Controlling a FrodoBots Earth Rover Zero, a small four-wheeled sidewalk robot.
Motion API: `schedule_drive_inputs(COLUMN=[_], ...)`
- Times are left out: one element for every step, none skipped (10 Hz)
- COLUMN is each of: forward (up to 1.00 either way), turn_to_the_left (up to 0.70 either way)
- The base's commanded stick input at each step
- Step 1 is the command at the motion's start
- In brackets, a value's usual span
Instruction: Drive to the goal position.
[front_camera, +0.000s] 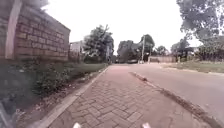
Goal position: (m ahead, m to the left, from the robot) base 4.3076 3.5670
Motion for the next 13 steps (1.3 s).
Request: schedule_drive_inputs(forward=[0.50, 0.50, 0.50, 0.50, 0.50, 0.50, 0.50, 0.50, 0.50, 0.50, 0.50, 0.50, 0.50], turn_to_the_left=[-0.15, -0.03, 0.00, 0.00, 0.00, 0.00, 0.00, 0.00, 0.00, 0.00, 0.00, 0.00, 0.00])
